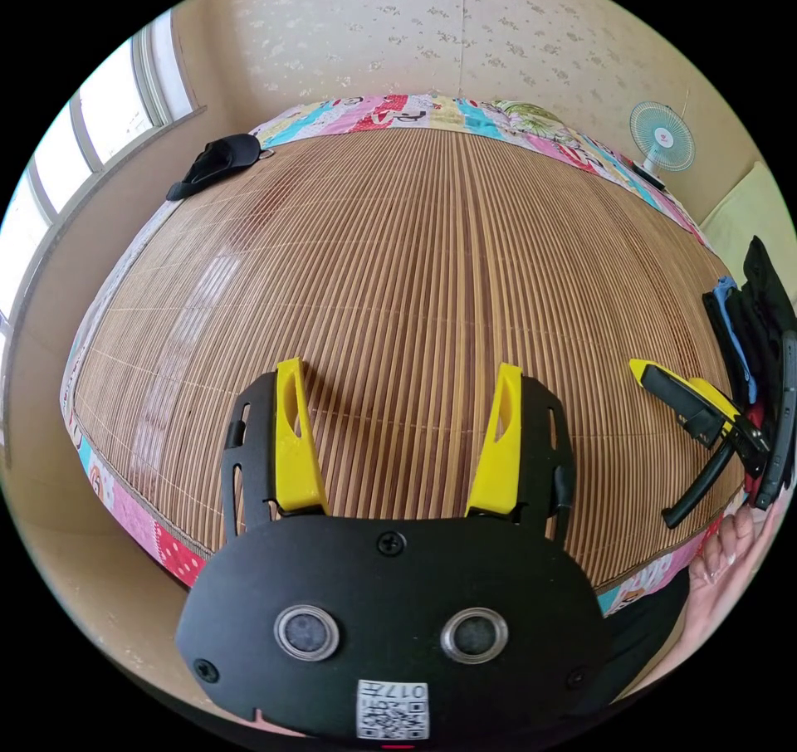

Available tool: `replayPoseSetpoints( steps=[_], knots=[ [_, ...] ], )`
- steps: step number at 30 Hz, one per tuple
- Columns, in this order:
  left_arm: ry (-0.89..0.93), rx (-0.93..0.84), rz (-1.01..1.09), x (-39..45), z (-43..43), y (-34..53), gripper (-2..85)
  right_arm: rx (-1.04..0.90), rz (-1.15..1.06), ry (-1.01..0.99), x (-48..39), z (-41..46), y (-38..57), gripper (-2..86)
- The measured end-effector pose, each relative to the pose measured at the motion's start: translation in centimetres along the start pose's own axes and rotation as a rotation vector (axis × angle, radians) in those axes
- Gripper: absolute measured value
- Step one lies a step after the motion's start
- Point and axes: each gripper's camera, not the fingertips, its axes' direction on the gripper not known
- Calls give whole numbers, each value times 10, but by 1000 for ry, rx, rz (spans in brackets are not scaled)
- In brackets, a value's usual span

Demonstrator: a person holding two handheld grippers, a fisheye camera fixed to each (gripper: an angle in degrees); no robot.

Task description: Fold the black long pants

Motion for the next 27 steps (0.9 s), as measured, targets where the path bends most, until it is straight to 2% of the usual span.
replayPoseSetpoints(
  steps=[27],
  knots=[
    [3, -1, 3, 43, -48, 5, 297, -2, 3, 3, -34, -35, -3, 272]
  ],
)
